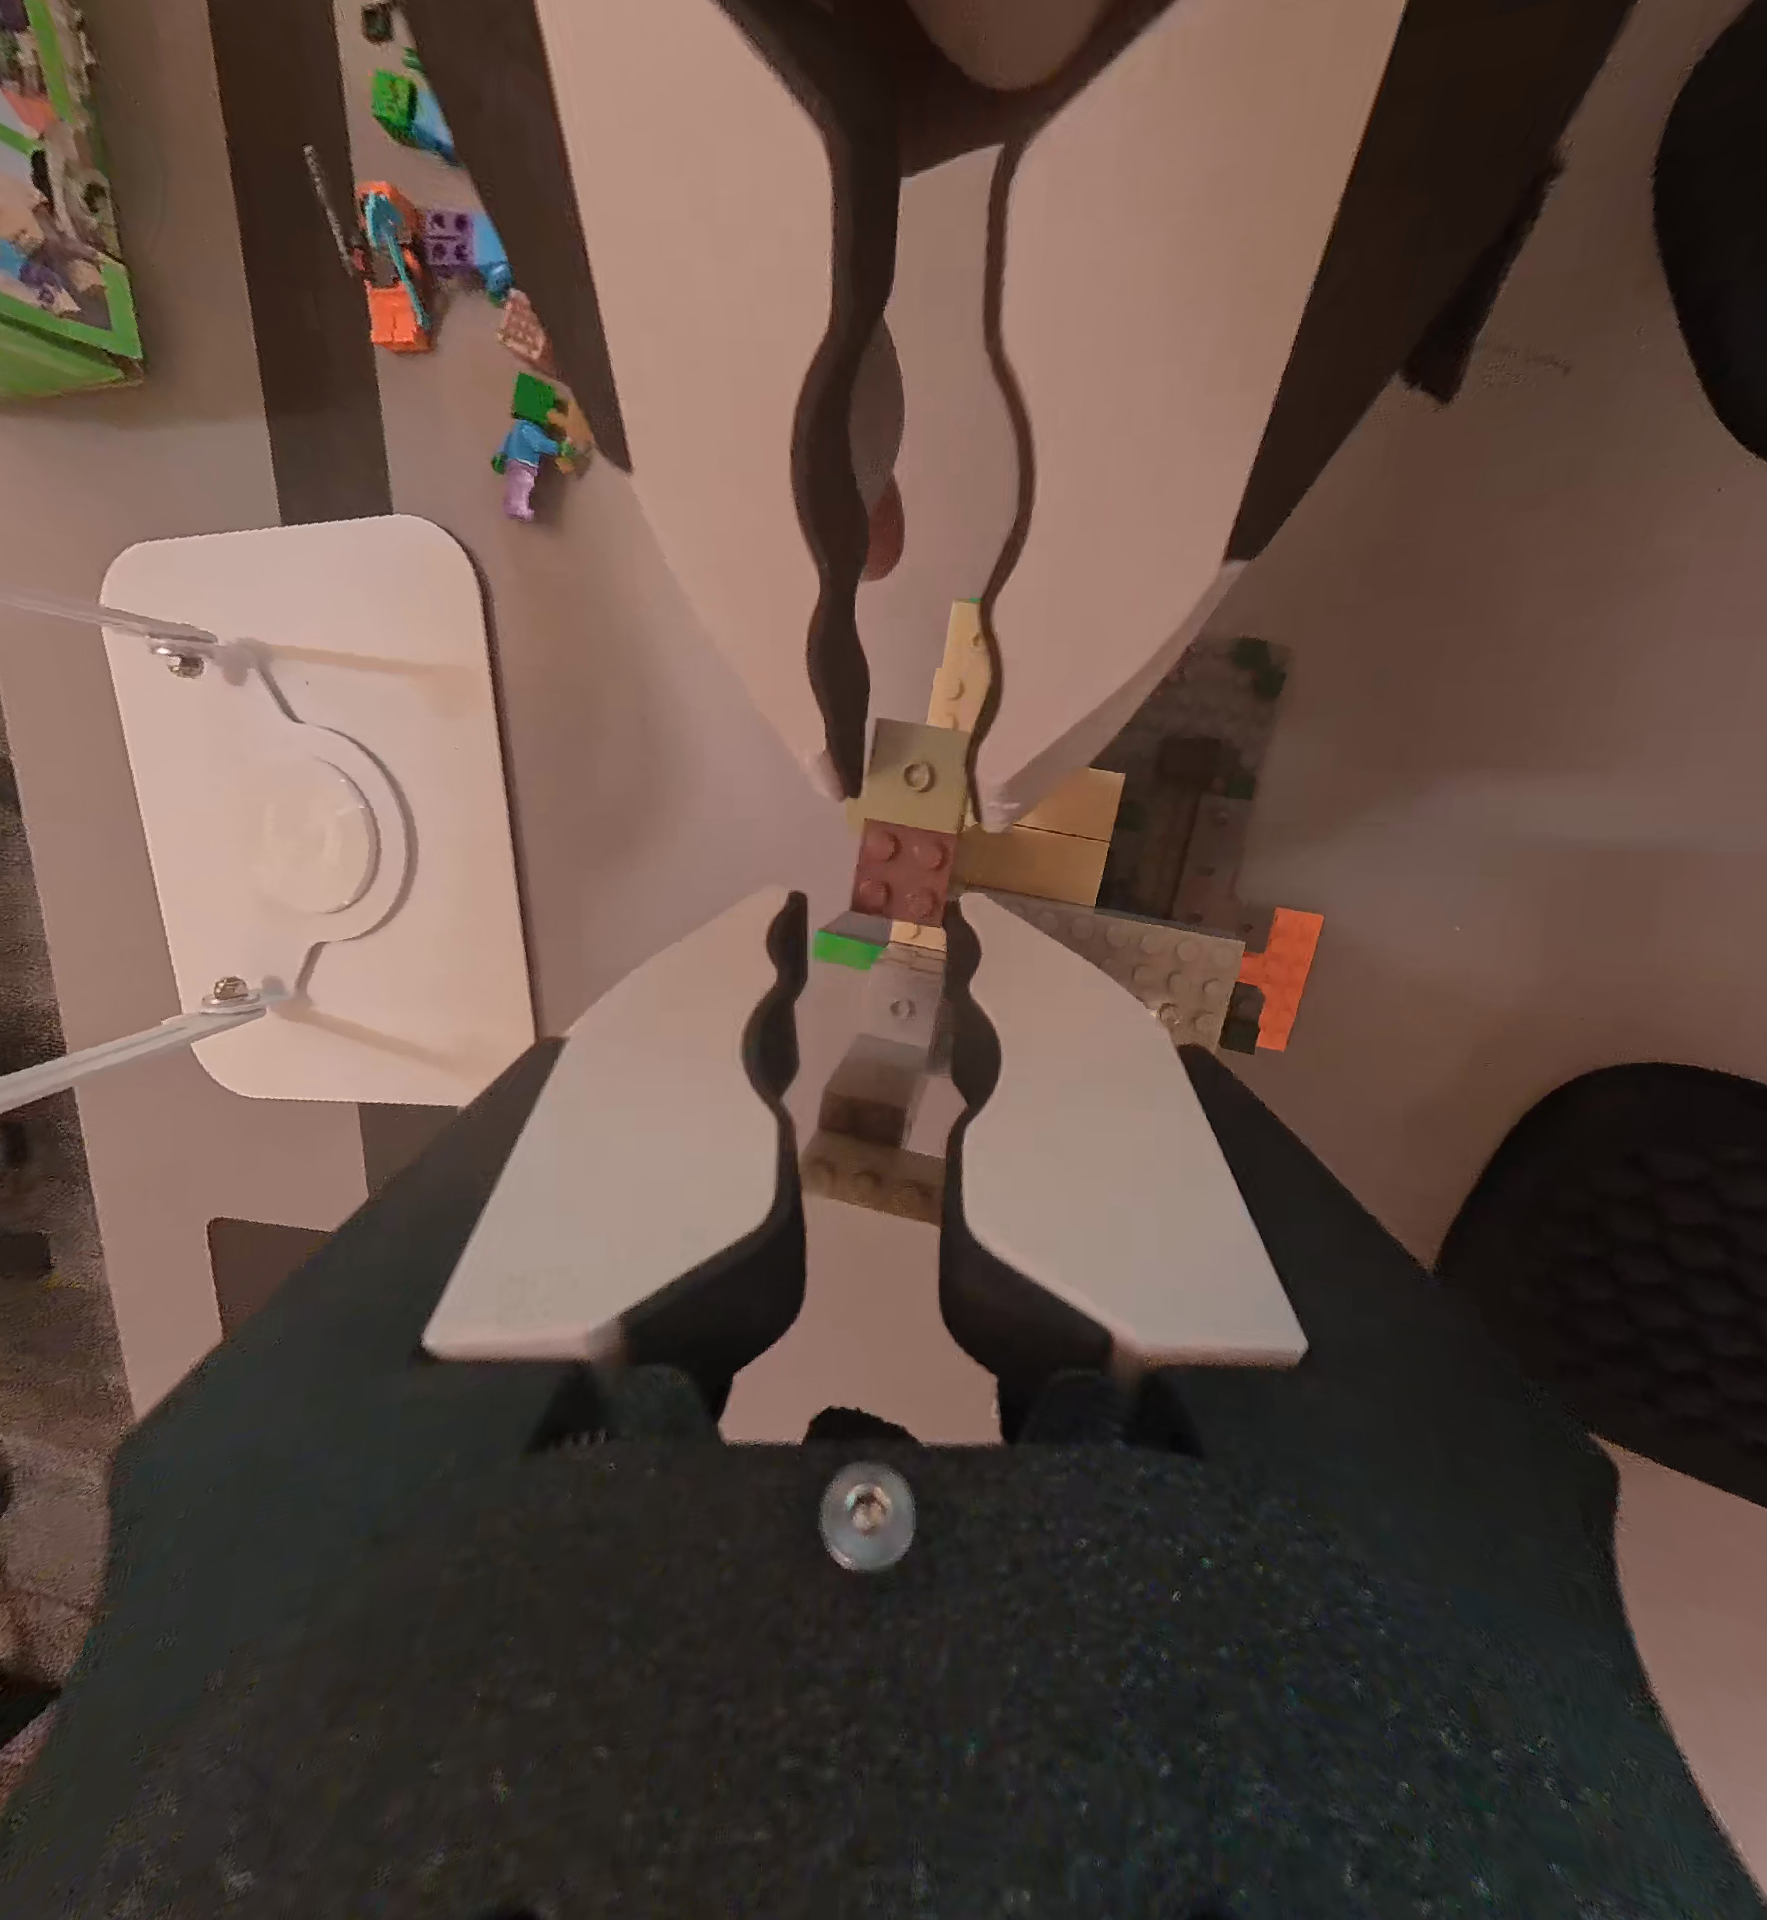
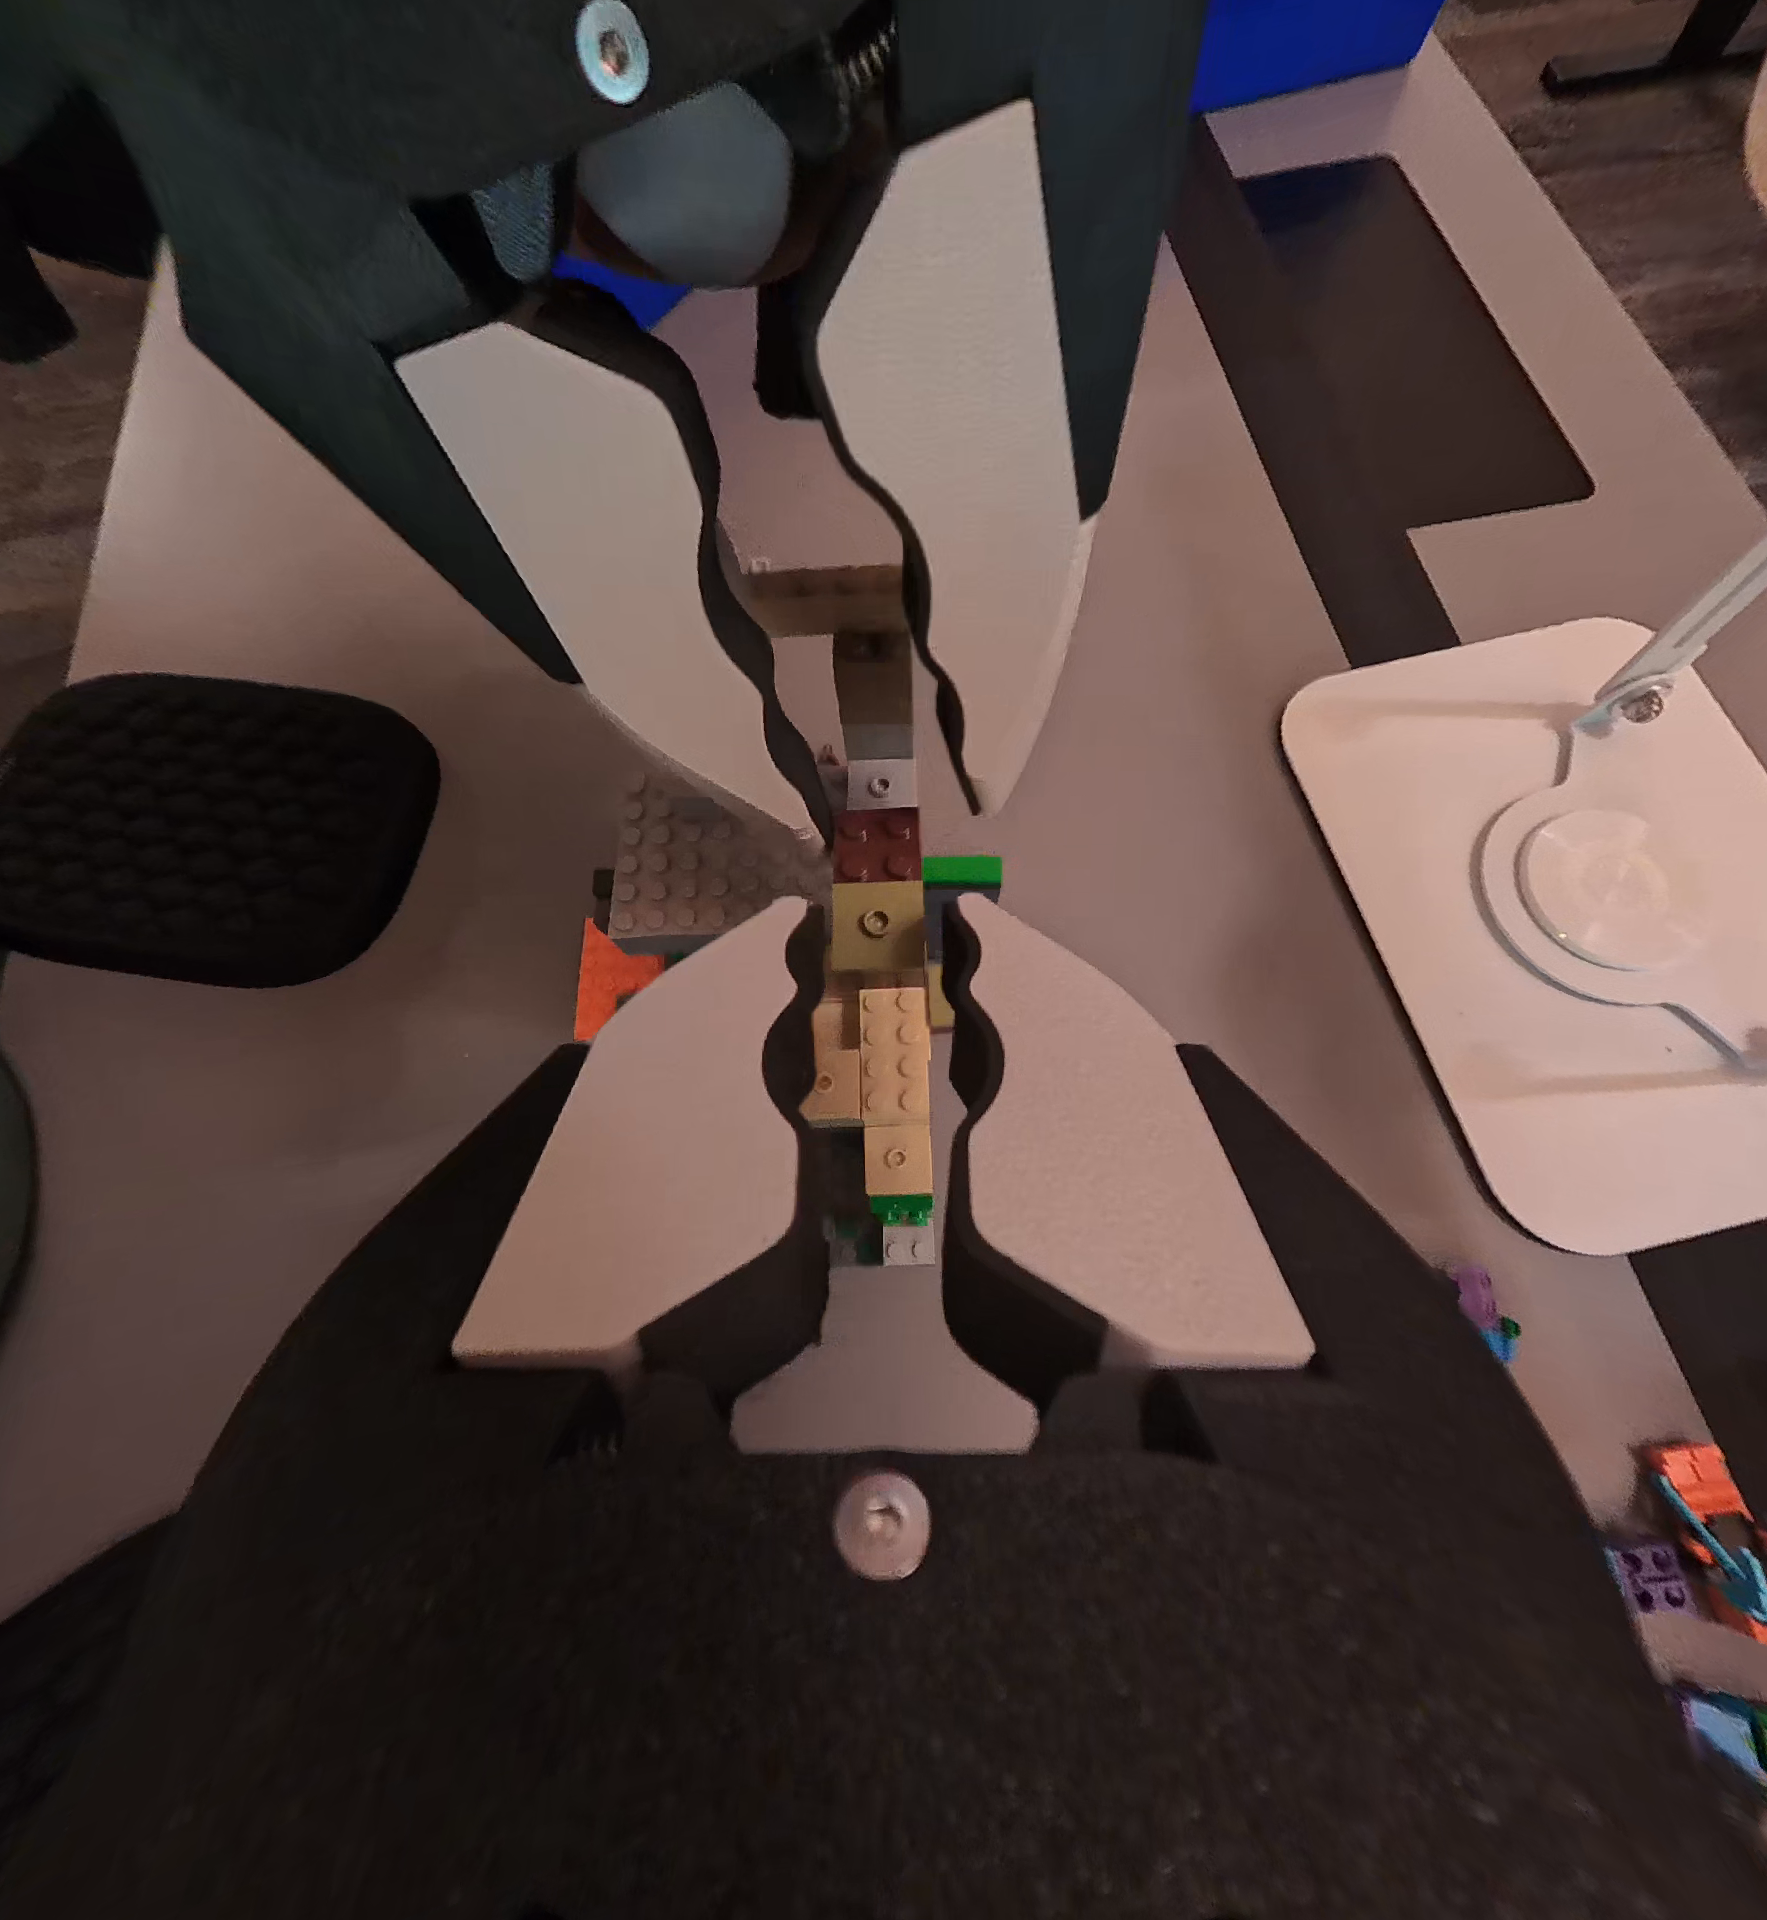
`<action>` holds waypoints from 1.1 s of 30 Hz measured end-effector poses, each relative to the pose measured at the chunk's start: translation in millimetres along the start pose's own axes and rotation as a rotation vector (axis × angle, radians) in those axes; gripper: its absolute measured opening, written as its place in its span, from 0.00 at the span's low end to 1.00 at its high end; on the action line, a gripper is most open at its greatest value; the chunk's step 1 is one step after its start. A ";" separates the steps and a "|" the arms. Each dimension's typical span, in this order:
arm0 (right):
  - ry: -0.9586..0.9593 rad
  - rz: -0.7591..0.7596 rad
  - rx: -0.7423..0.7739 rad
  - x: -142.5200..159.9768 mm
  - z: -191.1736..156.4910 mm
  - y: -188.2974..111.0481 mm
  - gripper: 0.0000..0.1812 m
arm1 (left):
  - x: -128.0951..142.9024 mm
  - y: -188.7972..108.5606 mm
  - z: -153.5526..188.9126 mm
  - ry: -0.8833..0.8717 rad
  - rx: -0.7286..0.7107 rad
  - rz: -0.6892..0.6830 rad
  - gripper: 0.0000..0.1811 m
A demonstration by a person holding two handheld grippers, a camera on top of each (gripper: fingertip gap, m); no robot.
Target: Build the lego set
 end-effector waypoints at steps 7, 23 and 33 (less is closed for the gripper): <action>-0.004 0.009 -0.007 -3.1 -2.7 -4.3 0.17 | -8.4 -27.8 -4.9 -0.031 0.016 0.125 0.16; -0.013 -0.028 -0.005 3.2 -4.2 2.3 0.09 | 1.4 -3.6 7.8 -0.001 0.050 0.041 0.09; -0.022 0.060 0.006 -1.0 -10.8 -2.6 0.16 | -1.5 -10.3 7.8 -0.037 0.008 0.081 0.16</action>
Point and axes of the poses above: each gripper's, where its closed fingertips meet, y out along the fingers, x out of its underside, z = x × y across the jaws, the point moved 2 cm from there along -y, back along the fingers, and after that the axes turned 13 degrees about -x, right-handed, at the moved point
